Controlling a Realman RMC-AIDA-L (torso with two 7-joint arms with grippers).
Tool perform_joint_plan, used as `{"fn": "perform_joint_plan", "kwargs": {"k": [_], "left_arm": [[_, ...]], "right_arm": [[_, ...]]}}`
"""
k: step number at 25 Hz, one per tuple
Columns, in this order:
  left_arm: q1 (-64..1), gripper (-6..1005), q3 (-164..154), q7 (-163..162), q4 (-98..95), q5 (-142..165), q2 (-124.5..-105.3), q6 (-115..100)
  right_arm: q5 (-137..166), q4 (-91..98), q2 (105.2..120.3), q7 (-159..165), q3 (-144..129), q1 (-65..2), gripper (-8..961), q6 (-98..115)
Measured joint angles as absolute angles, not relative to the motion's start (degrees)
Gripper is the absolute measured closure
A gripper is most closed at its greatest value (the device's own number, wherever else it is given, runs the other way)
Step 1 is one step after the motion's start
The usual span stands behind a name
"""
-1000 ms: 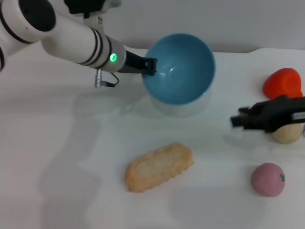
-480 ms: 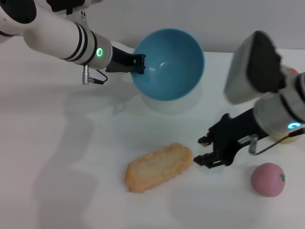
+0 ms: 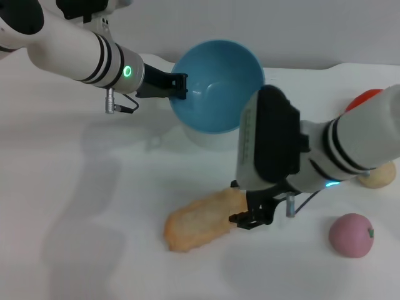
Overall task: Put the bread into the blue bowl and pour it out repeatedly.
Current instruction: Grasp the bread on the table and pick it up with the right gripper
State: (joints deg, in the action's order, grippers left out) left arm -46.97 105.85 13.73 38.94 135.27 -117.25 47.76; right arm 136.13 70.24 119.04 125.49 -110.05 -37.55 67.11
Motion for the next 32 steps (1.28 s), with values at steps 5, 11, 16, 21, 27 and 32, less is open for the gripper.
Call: {"fn": "perform_joint_plan", "kwargs": {"k": [5, 11, 16, 21, 27, 32], "left_arm": [[-46.71, 999, 105.88, 13.71, 38.94, 135.21, -117.25, 47.18], [-46.55, 999, 105.92, 13.70, 38.94, 135.15, -117.25, 46.68], [-46.24, 999, 105.99, 13.71, 38.94, 135.05, -117.25, 46.31], [-46.08, 999, 106.00, 13.71, 38.94, 134.97, -117.24, 46.24], [-46.05, 1000, 106.00, 13.71, 38.94, 134.92, -117.25, 45.79], [-45.98, 1000, 106.00, 13.71, 38.94, 134.91, -117.31, 45.47]], "right_arm": [[136.24, 69.82, 119.12, 125.53, -113.64, -37.65, 315, 65.28], [136.45, 69.63, 119.33, 125.55, -118.64, -37.66, 317, 62.29], [137.73, 67.91, 119.40, 125.76, -122.44, -37.64, 318, 57.88], [137.93, 65.77, 119.43, 125.93, -125.82, -37.70, 319, 53.62], [138.61, 63.53, 119.53, 127.72, -126.46, -37.78, 320, 50.00], [139.02, 62.07, 119.53, 128.66, -126.50, -37.80, 321, 47.38]]}}
